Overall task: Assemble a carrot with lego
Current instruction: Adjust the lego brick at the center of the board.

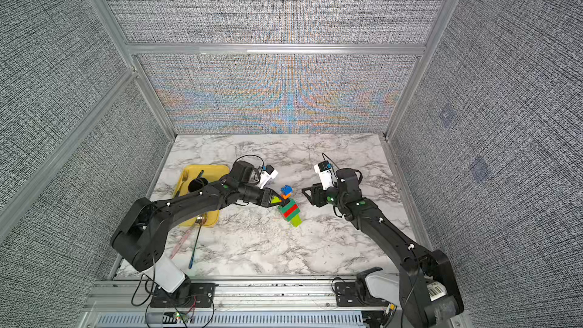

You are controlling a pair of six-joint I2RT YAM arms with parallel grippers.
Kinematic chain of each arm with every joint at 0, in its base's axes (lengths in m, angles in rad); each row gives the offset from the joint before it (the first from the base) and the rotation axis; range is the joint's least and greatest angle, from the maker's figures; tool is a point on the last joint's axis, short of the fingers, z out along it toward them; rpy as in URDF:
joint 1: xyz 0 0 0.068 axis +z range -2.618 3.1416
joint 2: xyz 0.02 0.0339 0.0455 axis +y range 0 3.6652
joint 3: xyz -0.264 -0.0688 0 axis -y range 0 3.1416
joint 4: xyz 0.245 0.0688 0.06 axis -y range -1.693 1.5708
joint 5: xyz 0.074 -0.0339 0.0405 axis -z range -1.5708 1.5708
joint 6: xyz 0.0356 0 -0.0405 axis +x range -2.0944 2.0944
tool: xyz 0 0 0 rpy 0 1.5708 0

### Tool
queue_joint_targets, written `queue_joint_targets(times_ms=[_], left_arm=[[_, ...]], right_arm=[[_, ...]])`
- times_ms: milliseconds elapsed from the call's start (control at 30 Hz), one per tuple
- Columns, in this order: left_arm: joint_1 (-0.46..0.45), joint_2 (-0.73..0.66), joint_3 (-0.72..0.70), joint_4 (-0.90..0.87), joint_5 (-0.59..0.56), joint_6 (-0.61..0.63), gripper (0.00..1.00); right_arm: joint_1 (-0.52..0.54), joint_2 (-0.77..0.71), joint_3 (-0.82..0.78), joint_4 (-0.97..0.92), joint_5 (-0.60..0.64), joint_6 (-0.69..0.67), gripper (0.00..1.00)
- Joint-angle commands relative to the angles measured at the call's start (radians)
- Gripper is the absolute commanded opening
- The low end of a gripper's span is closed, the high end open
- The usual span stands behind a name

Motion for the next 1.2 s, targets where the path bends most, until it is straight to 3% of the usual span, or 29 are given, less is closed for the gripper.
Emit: queue_joint_targets(times_ms=[0, 200, 667, 1000, 1167], left_arm=[[0.016, 0.058, 0.029, 0.067, 0.100, -0.174, 0.26], [0.038, 0.155, 0.056, 0.080, 0.149, -0.240, 0.28], [0.100, 0.280, 0.076, 0.078, 0.199, -0.247, 0.35], [0.133, 0.361, 0.082, 0.031, 0.183, -0.237, 0.54], [0.166, 0.363, 0.091, -0.078, 0.161, -0.164, 0.66]], right_arm=[[0.000, 0.002, -0.004, -0.003, -0.004, -0.007, 0.60], [0.000, -0.002, -0.016, 0.004, -0.003, -0.001, 0.60], [0.001, 0.005, -0.053, 0.036, -0.003, 0.010, 0.60], [0.001, 0.004, -0.062, 0.040, 0.001, 0.006, 0.60], [0.001, 0.001, -0.061, 0.038, 0.006, 0.006, 0.60]])
